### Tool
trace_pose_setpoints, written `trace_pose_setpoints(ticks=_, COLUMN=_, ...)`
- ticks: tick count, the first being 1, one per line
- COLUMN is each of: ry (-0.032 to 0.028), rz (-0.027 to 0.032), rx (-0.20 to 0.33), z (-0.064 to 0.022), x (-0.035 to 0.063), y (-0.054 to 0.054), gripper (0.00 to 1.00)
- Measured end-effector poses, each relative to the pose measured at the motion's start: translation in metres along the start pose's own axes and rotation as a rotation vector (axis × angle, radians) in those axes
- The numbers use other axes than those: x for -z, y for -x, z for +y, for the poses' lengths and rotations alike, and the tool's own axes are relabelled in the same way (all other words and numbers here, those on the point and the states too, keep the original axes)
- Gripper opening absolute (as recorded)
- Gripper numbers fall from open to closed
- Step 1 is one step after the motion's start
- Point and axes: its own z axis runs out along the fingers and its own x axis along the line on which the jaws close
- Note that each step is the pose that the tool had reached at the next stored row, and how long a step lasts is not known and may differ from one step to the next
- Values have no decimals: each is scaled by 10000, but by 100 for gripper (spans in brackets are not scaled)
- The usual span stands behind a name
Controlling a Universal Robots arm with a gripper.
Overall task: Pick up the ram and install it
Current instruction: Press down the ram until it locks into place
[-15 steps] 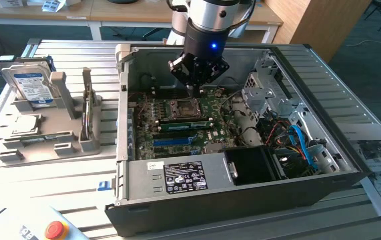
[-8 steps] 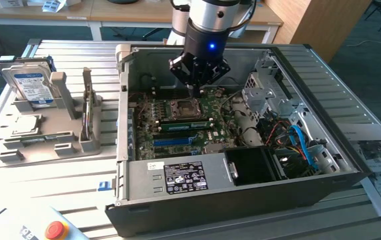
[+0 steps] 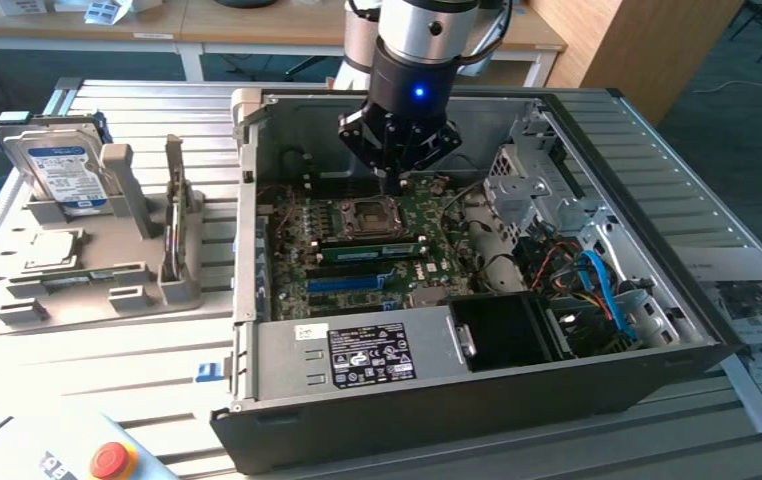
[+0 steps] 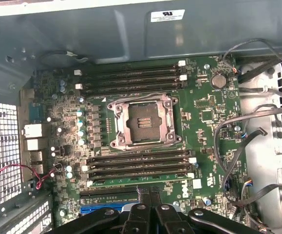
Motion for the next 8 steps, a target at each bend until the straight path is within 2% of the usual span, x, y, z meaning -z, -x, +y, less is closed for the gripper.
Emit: trace_pose_setpoints(ticks=8, ry=-11, rz=7, rx=-2, z=0, x=0, y=0, gripper=11)
